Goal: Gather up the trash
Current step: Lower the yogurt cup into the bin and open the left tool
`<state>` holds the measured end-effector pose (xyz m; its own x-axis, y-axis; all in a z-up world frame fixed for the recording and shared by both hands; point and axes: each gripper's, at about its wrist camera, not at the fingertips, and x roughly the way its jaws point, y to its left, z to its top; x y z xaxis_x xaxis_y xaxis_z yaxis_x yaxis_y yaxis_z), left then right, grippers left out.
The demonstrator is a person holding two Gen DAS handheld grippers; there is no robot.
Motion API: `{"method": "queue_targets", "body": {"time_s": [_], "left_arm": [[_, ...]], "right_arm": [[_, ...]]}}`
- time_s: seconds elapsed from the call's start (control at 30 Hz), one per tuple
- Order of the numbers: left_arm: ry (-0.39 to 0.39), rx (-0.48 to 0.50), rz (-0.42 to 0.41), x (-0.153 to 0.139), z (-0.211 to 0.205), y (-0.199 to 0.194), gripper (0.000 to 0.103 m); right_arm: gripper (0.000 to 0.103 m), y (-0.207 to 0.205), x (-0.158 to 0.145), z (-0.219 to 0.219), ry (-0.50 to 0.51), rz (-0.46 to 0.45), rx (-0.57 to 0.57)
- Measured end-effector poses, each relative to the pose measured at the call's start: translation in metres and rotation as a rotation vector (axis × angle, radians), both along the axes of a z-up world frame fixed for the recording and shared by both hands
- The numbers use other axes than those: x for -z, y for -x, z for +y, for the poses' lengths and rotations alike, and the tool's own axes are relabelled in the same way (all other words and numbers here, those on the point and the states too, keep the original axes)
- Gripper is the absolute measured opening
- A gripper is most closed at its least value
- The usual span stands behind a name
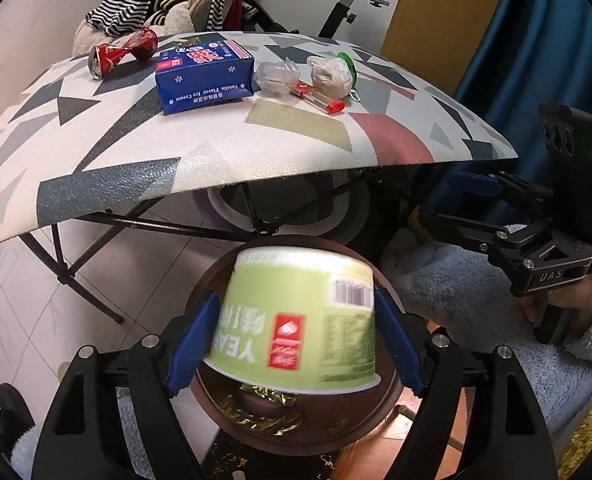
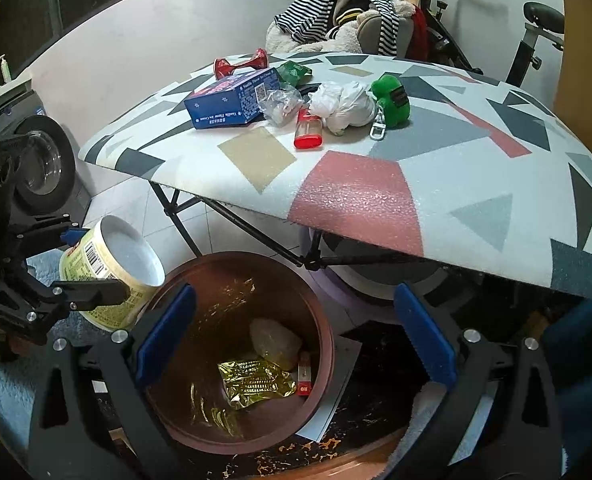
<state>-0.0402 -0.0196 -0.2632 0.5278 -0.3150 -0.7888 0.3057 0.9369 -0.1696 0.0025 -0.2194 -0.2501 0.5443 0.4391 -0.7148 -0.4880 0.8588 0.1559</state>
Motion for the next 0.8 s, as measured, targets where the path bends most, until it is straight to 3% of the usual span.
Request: {"method": "queue_targets", "body": {"time_s": [0.17,0.63,0.8], "left_arm": [[-0.018,-0.045,-0.026,-0.004,0.004,0.001,0.091],[-0.028,-0.193,-0.085,-0.016,0.027,0.002,0.092],[-0.039,-0.247,-0.100,-0.021,0.036,0.002,0.097]], "right_arm": [[0.097,0.000,0.000,-0.001,0.001,0.002,0.002],[0.097,0.001,-0.001,-0.002,0.009,0.000,0.007],[0.097,-0.001,-0.002,-0.001,0.022,0.005,0.004]]}}
